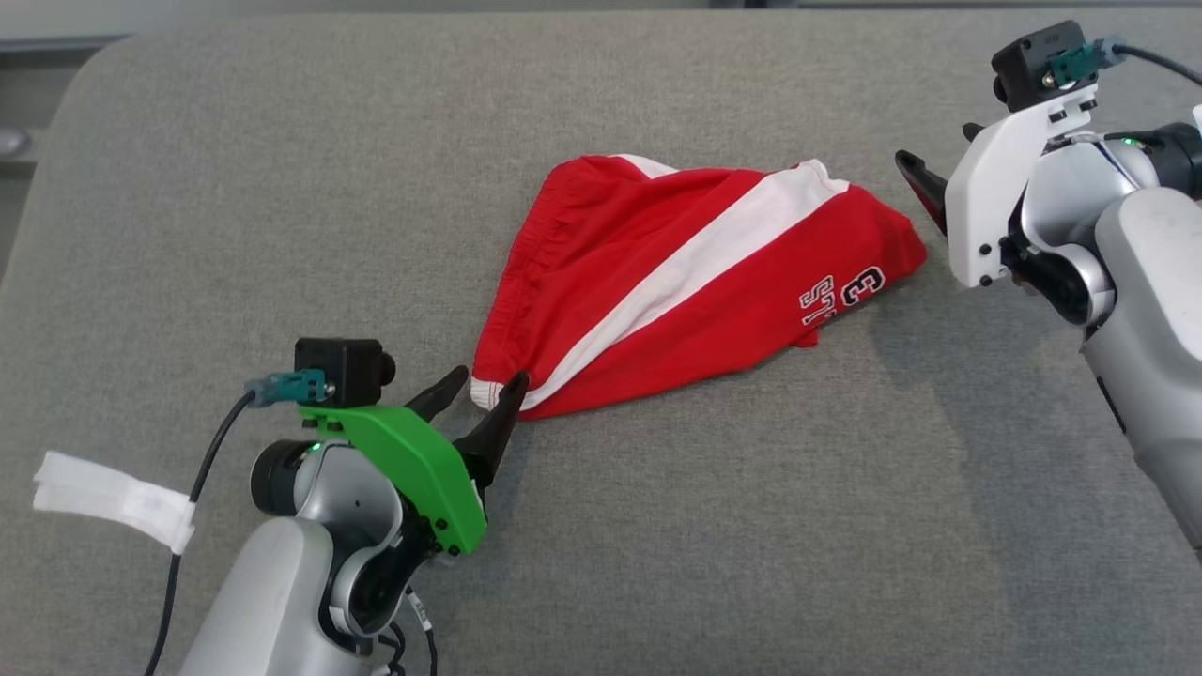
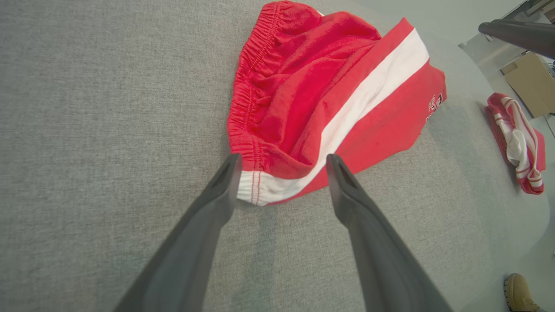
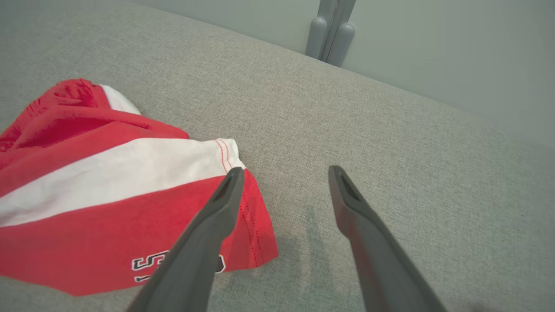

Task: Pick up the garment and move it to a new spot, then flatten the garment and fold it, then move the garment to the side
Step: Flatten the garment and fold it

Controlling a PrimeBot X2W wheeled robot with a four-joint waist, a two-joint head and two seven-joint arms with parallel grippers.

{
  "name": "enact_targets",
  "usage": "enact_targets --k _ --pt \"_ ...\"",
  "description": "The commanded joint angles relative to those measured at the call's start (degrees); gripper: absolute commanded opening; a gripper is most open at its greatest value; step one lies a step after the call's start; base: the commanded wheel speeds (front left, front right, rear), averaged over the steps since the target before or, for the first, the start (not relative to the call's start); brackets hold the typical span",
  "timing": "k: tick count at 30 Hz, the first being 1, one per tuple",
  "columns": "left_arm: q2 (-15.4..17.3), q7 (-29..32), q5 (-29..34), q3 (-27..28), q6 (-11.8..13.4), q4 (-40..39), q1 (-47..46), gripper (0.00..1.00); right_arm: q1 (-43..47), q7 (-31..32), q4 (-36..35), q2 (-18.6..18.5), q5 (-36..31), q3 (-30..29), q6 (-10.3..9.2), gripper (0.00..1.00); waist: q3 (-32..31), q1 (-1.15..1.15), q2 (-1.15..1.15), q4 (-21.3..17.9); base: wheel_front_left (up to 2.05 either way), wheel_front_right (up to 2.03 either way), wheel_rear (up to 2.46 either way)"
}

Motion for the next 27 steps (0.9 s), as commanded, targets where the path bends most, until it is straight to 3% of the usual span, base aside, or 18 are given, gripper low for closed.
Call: enact_targets --k 1,8,20,21,22,27 --pt "-0.02 0.5 -0.13 -0.14 0.25 0.15 -1.55 1.0 -1.12 0.1 0.73 -0.44 1.15 0.73 -0.04 1.0 4.52 0.0 0.0 3.23 0.0 0.0 0.0" --pt "-0.77 1.9 0.03 -1.55 0.34 1.0 -3.78 1.0 -4.33 -2.19 6.03 -0.7 7.59 5.43 -0.04 1.0 7.23 0.0 0.0 5.51 0.0 0.0 0.0" --pt "-0.38 2.1 -1.17 -1.82 -0.19 4.66 -5.06 1.0 -6.91 -5.88 8.08 -2.44 15.33 14.37 -0.03 1.0 8.15 0.0 0.0 5.87 0.0 0.0 0.0" --pt "-0.2 2.01 -0.9 -1.84 -0.17 5.48 -5.28 1.0 -7.21 -6.26 7.95 -2.59 15.75 14.99 -0.03 0.88 8.26 0.0 0.0 5.79 0.0 0.0 0.0" --pt "-0.06 1.88 -0.67 -1.95 -0.25 6.22 -5.55 1.0 -7.5 -6.55 7.92 -2.83 16.21 15.67 -0.03 0.68 8.31 0.0 0.0 5.68 0.0 0.0 0.0" --pt "-0.2 1.79 -1.63 -2.72 -0.82 8.08 -6.47 1.0 -8.47 -7.62 7.52 -3.53 19.1 18.76 -0.03 0.21 8.25 0.0 0.0 5.15 0.0 0.0 0.0"
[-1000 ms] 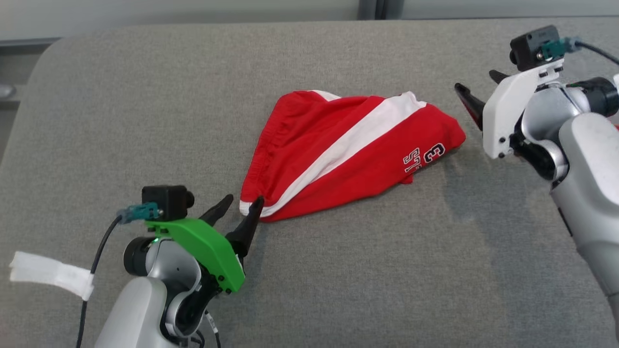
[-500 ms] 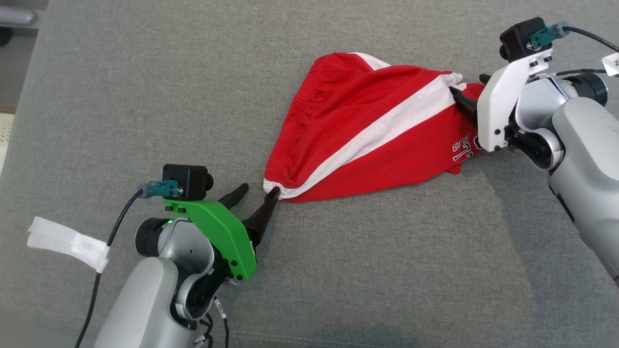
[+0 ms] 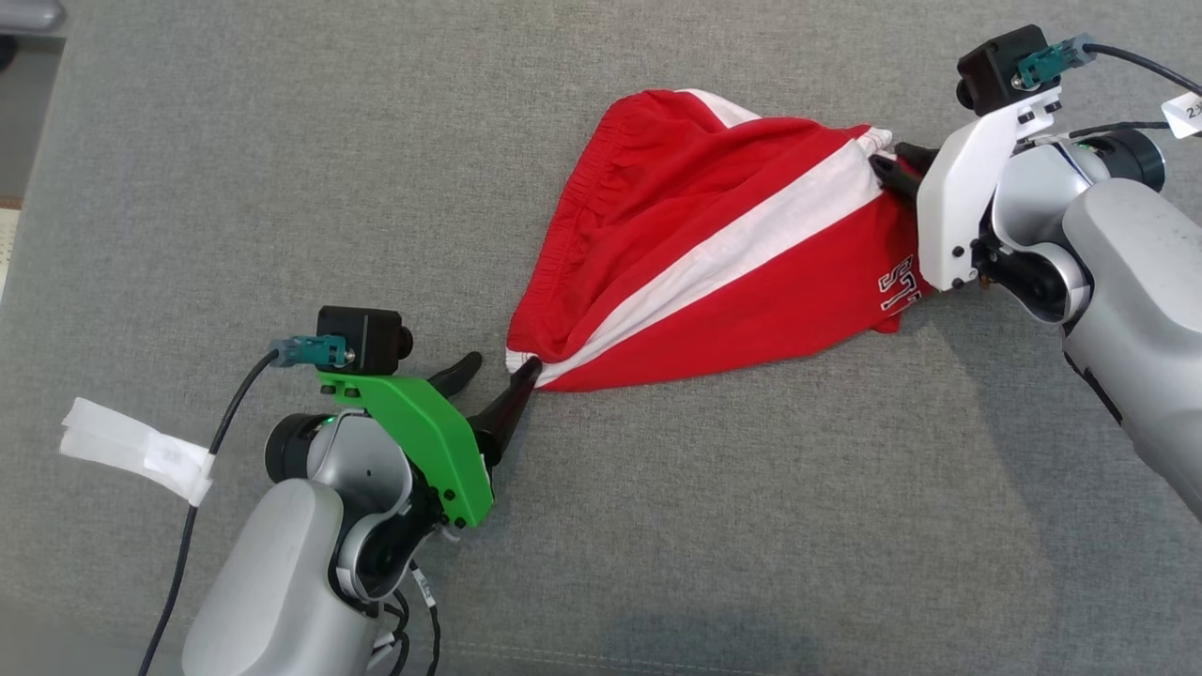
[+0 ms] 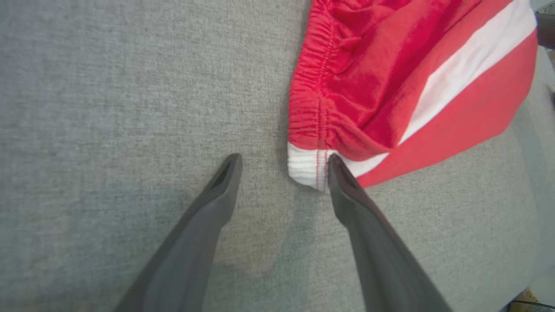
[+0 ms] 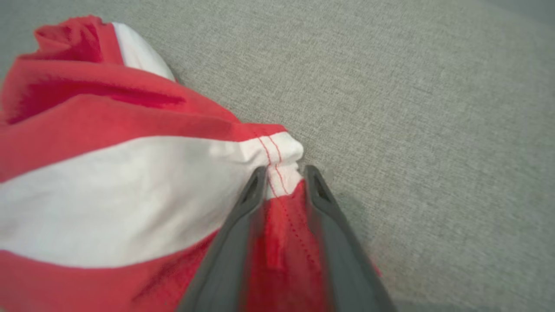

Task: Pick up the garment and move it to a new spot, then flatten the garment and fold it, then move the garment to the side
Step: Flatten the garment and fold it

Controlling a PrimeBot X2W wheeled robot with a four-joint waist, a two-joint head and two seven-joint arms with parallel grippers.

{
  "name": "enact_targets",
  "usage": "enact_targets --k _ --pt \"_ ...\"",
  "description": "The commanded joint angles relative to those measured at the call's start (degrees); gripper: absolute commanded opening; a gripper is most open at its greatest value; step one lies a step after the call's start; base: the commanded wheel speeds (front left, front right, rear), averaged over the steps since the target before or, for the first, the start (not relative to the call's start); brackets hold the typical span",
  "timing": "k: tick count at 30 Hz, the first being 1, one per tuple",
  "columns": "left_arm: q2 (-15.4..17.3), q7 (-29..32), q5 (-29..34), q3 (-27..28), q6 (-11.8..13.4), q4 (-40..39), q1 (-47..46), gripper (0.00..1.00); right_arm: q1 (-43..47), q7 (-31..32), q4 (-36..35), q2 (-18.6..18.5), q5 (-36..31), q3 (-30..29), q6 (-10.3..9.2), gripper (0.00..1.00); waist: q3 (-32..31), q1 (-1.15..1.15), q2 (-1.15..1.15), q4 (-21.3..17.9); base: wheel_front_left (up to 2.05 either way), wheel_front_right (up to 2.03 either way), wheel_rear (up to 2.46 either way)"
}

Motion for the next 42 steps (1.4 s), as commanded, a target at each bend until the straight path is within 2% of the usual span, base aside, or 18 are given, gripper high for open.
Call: enact_targets --k 1,2,3,4,6,7,8,9,10,18,25,26,27,28,35,42 --pt "0.17 0.68 -0.55 -0.84 -0.38 0.93 -0.52 1.0 -1.04 -0.71 -0.3 -0.6 1.53 1.2 -0.02 0.09 -0.19 -0.01 0.0 -0.24 0.0 0.0 0.0" --pt "0.17 0.68 -0.55 -0.84 -0.38 0.93 -0.52 1.0 -1.04 -0.71 -0.3 -0.6 1.53 1.2 -0.02 0.09 -0.19 -0.01 0.0 -0.24 0.0 0.0 0.0" --pt "0.06 1.01 -1.06 -1.3 -0.47 0.95 -0.37 1.0 -1.18 -0.95 -0.28 -0.86 2.1 1.62 -0.02 0.02 -0.29 -0.01 0.0 -0.3 0.0 0.0 0.0" --pt "-0.09 1.37 -1.62 -1.65 -0.59 0.95 -0.18 1.0 -1.24 -1.13 -0.14 -1.1 2.69 1.98 -0.02 0.0 -0.4 -0.01 0.0 -0.36 0.0 0.0 0.0" --pt "-0.14 1.85 -2.49 -2.25 -0.9 0.84 0.07 1.0 -1.41 -1.65 0.07 -1.28 3.72 2.88 -0.02 0.0 -0.6 -0.01 0.0 -0.53 0.0 0.0 0.0" --pt "-0.37 2.09 -3.24 -2.79 -0.98 0.8 0.29 0.87 -1.78 -2.26 0.1 -1.3 4.76 3.61 -0.02 0.0 -0.78 -0.01 0.0 -0.75 0.0 0.0 0.0" --pt "-0.4 1.98 -3.43 -3.04 -1.02 0.78 0.27 0.47 -1.92 -2.7 -0.03 -1.22 5.35 3.97 -0.02 0.0 -0.92 -0.01 0.0 -0.94 0.0 0.0 0.0" --pt "-0.36 1.42 -3.62 -3.06 -1.1 0.72 0.15 0.16 -2.05 -2.91 -0.15 -1.26 5.82 4.42 -0.02 0.0 -1.06 -0.01 0.0 -1.13 0.0 0.0 0.0" --pt "-0.21 1.05 -3.7 -3.19 -1.16 0.55 -0.08 0.0 -2.25 -3.33 -0.39 -1.49 6.13 4.86 -0.02 0.0 -1.19 -0.01 0.0 -1.32 0.0 0.0 0.0" --pt "2.06 -0.5 -6.75 -0.74 -1.29 -6.44 -1.11 0.0 -2.96 -8.65 -5.36 -4.78 10.99 5.1 -0.02 0.0 -2.54 -0.01 0.0 -3.03 0.0 0.0 0.0" --pt "4.21 1.2 -9.27 1.99 1.05 -15.98 3.03 0.0 0.87 -9.34 -9.04 -8.15 13.01 6.11 -0.02 0.0 -1.26 -0.01 0.0 -4.79 0.0 0.0 0.0" --pt "4.41 1.53 -9.46 1.98 1.36 -16.84 3.65 0.0 1.17 -9.83 -9.01 -8.28 12.67 6.07 -0.02 0.15 -0.74 -0.01 0.0 -4.81 0.0 0.0 0.0" --pt "4.71 1.7 -9.45 2.02 1.56 -17.48 4.15 0.0 1.58 -9.99 -8.63 -8.05 12.54 5.95 -0.02 0.73 -0.22 -0.01 0.0 -4.77 0.0 0.0 0.0" --pt "4.9 1.68 -9.22 2.08 1.81 -17.92 4.39 0.0 1.9 -9.89 -8.46 -7.72 12.12 6.24 -0.02 1.0 0.34 -0.01 0.0 -4.66 0.0 0.0 0.0" --pt "4.33 0.98 -8.25 0.96 1.68 -16.53 4.18 0.0 -0.45 -8.93 -6.9 -5.0 9.89 7.4 -0.02 1.0 2.39 -0.01 0.0 -2.98 0.0 0.0 0.0" --pt "3.2 0.33 -7.95 -1.11 0.89 -13.71 3.37 0.0 -3.52 -5.45 -2.29 -1.84 8.82 8.73 -0.02 1.0 1.91 -0.01 0.0 -1.26 0.0 0.0 0.0"
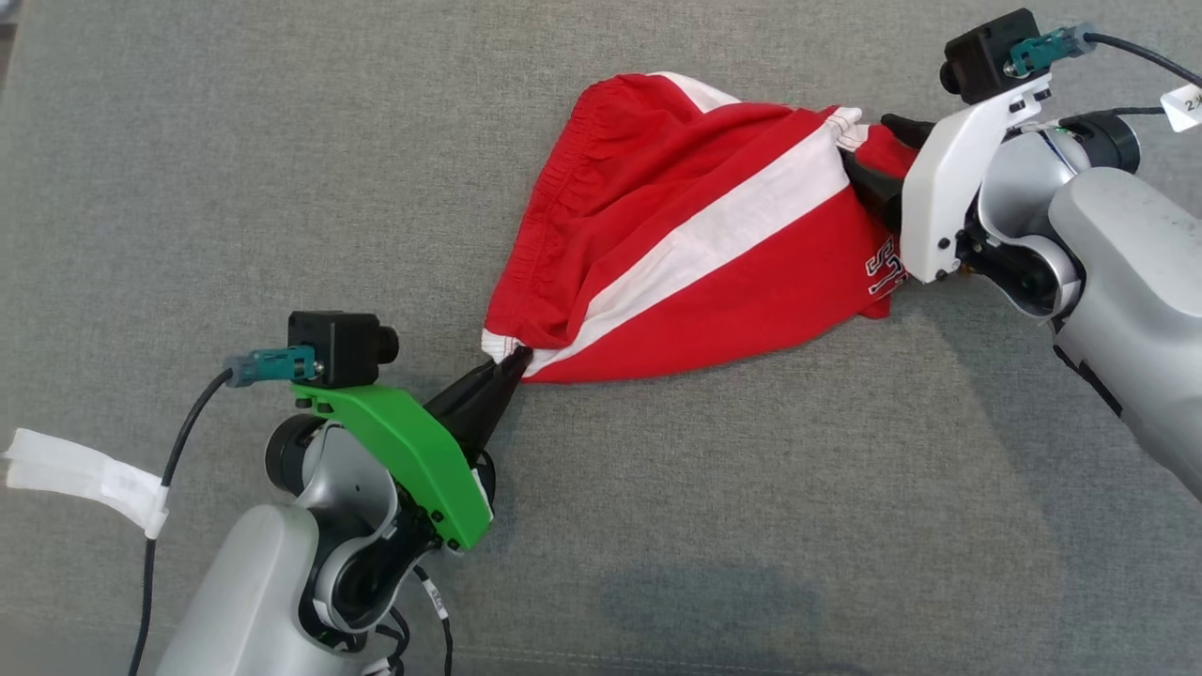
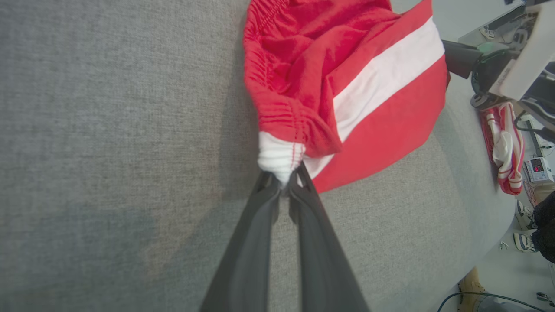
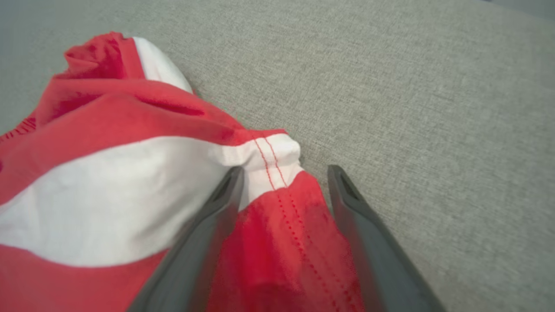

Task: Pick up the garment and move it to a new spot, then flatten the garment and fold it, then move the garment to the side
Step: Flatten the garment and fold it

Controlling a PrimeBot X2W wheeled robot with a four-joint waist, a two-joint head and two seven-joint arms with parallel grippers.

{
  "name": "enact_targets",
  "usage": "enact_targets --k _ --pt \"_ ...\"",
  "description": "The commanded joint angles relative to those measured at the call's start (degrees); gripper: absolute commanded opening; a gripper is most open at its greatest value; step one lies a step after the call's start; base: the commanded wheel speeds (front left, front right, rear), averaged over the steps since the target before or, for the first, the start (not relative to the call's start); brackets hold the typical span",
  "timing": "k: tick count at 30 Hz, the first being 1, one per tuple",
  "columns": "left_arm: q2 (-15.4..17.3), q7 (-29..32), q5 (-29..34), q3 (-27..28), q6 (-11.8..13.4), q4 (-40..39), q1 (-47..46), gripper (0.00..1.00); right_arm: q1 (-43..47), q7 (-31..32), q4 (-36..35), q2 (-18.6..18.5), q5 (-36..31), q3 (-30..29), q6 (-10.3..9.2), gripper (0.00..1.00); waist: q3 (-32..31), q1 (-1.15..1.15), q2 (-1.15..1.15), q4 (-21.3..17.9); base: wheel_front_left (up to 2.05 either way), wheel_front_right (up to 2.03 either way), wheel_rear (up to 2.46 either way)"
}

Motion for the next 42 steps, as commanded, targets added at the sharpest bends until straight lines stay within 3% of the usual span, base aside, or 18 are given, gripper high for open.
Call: enact_targets --k 1,2,3,5,14,21,32,38,42 --pt "-0.43 -0.41 0.04 -0.32 -0.3 0.41 -0.78 0.0 -0.86 0.73 0.79 0.49 -0.38 0.64 -0.02 1.0 -0.23 0.0 0.0 0.68 0.0 0.0 0.0" --pt "-0.58 -0.57 0.06 -0.48 -0.42 0.73 -0.88 0.0 -1.03 0.95 0.95 0.86 -0.02 0.86 -0.02 0.6 -0.31 0.0 0.0 0.87 0.0 0.0 0.0" --pt "-0.58 -0.57 0.06 -0.48 -0.42 0.73 -0.88 0.0 -1.03 0.95 0.95 0.86 -0.02 0.86 -0.02 0.6 -0.31 0.0 0.0 0.87 0.0 0.0 0.0" --pt "-0.76 -0.84 0.01 -0.79 -0.6 1.35 -0.92 0.0 -1.22 1.02 0.77 0.96 0.7 1.28 -0.02 0.0 -0.5 0.0 0.0 1.12 0.0 0.0 0.0" --pt "0.68 -3.17 -0.84 2.04 0.04 1.6 -0.41 0.0 -1.11 -5.25 -2.19 -2.03 3.04 0.23 -0.02 0.0 -3.69 0.0 0.0 -0.32 0.0 0.0 0.0" --pt "2.39 -4.06 -2.41 5.92 2.18 -5.16 2.11 0.0 4.69 -13.88 -11.24 -8.23 8.08 -4.9 -0.02 0.0 -8.18 0.0 0.0 -2.56 0.0 0.0 0.0" --pt "5.29 -1.44 -5.43 7.93 6.58 -28.12 16.29 0.0 33.04 -24.46 -34.63 -23.34 19.67 -20.16 -0.08 0.0 -15.05 0.0 0.0 -7.2 0.0 0.0 0.0" --pt "7.11 2.83 -6.85 9.5 10.08 -40.44 16.38 0.0 43.79 -25.97 -48.91 -30.66 24.27 -32.02 -0.08 0.0 -11.74 0.0 0.0 -9.35 0.0 0.0 0.0" --pt "9.58 6.95 -6.74 11.04 10.69 -40.25 8.72 0.0 42.03 -22.2 -53.54 -32.26 23.12 -36.21 -0.07 0.0 -5.49 0.0 0.0 -9.7 0.0 0.0 0.0"
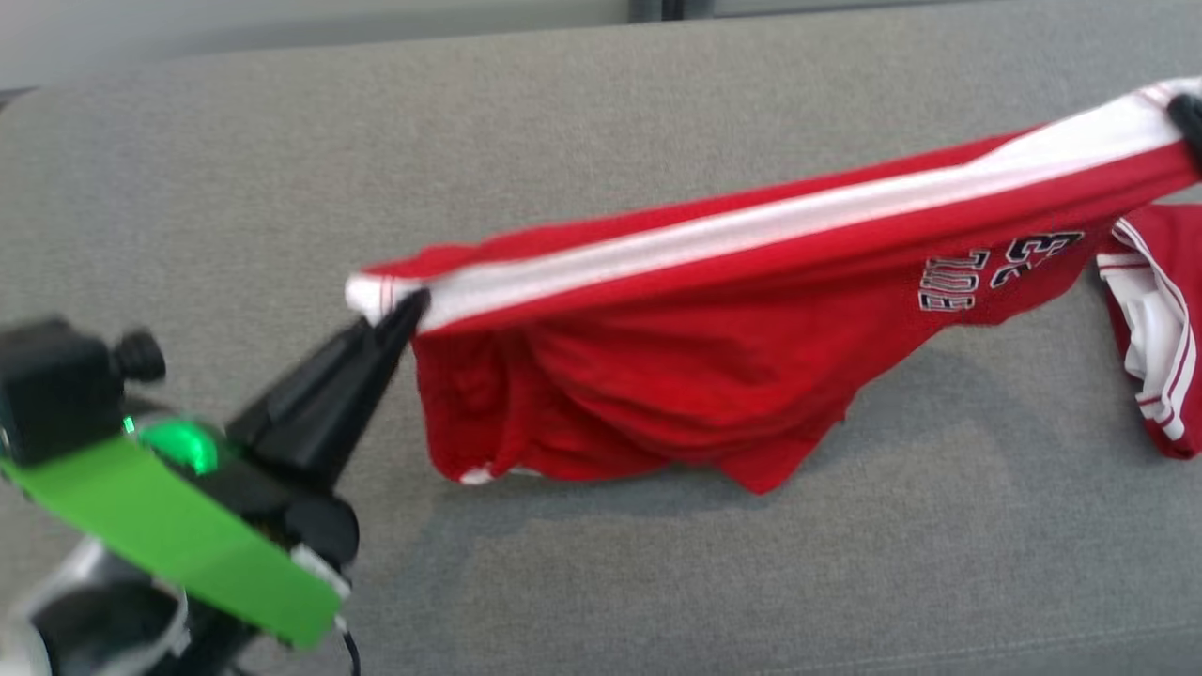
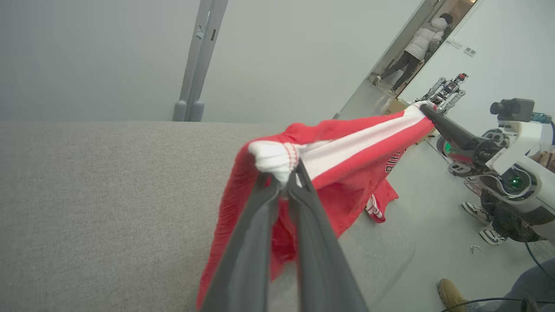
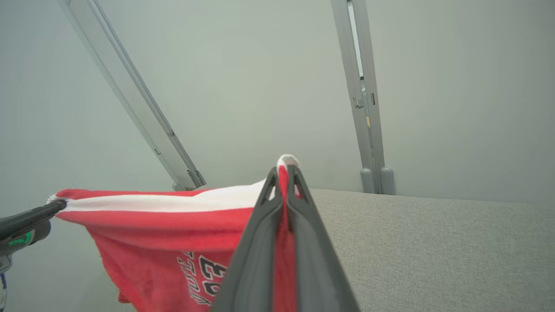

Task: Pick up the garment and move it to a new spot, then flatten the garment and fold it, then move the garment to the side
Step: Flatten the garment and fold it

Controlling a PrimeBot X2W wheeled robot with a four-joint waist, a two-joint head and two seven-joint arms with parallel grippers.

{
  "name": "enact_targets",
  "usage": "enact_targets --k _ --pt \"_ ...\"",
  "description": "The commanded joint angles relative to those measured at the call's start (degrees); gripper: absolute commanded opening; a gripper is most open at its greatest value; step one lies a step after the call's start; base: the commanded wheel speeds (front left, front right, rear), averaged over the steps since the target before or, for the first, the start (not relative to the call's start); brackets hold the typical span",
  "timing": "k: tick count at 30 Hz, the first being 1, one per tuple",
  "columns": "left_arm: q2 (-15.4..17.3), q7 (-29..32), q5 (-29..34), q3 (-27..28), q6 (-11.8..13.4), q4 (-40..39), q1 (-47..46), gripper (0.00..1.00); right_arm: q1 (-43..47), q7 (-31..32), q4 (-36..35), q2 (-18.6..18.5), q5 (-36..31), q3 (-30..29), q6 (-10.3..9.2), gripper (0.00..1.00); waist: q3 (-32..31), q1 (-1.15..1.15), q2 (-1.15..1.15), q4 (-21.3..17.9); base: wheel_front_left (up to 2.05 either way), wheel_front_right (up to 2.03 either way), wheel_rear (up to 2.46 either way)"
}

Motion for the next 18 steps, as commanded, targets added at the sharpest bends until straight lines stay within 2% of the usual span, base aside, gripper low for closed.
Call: enact_targets --k 1,3,5,6,7,11,13,14,16,18 --pt "1.1 2.15 -0.37 0.91 0.31 2.09 -6.26 0.0 -3.56 2.7 -1.05 0.59 -1.03 -1.3 -0.13 0.0 8.58 0.0 0.0 -0.66 0.0 0.0 0.0" --pt "2.02 3.71 0.47 1.38 -0.34 6.09 -13.76 0.0 -8.75 5.91 -0.59 2.51 -2.2 -1.35 -0.13 0.0 12.29 0.0 0.0 -0.31 0.0 0.0 0.0" --pt "2.27 5.02 1.34 1.34 -0.41 12.18 -21.88 0.0 -16.68 9.59 2.15 6.36 -3.62 -0.33 -0.13 0.0 15.78 0.0 0.0 -0.2 0.0 0.0 0.0" --pt "2.27 5.02 1.34 1.34 -0.41 12.18 -21.88 0.0 -16.68 9.59 2.15 6.36 -3.62 -0.33 -0.13 0.0 15.78 0.0 0.0 -0.2 0.0 0.0 0.0" --pt "2.31 5.54 1.77 1.21 -0.63 15.63 -26.04 0.0 -21.4 11.49 4.57 9.0 -4.94 0.64 -0.13 0.0 17.35 0.0 0.0 -0.25 0.0 0.0 0.0" --pt "0.9 4.14 4.72 0.05 -2.61 31.08 -42.21 0.0 -41.44 17.08 20.11 24.54 -11.34 4.59 -0.11 0.0 21.31 0.0 0.0 -0.73 0.0 0.0 0.0" --pt "-0.09 1.25 6.6 -0.15 -4.0 38.82 -49.52 0.0 -50.27 16.28 29.62 32.13 -16.42 4.56 -0.09 0.0 22.25 0.0 0.0 -0.94 0.0 0.0 0.0" --pt "-1.53 -3.39 8.92 -0.18 -5.57 45.2 -56.78 0.0 -58.34 12.93 38.59 38.61 -21.7 2.65 -0.08 0.0 23.02 0.0 0.0 -1.2 0.0 0.0 0.0" --pt "-2.56 -9.71 11.84 -0.49 -7.82 50.71 -63.68 0.0 -65.28 8.96 46.14 43.98 -26.3 0.41 -0.07 0.0 23.9 0.0 0.0 -1.38 0.0 0.0 0.0" --pt "-3.95 -16.17 13.87 -0.23 -9.0 56.2 -68.72 0.0 -70.58 4.28 51.75 48.16 -29.38 -2.72 -0.08 0.0 24.87 0.0 0.0 -1.64 0.0 0.0 0.0"
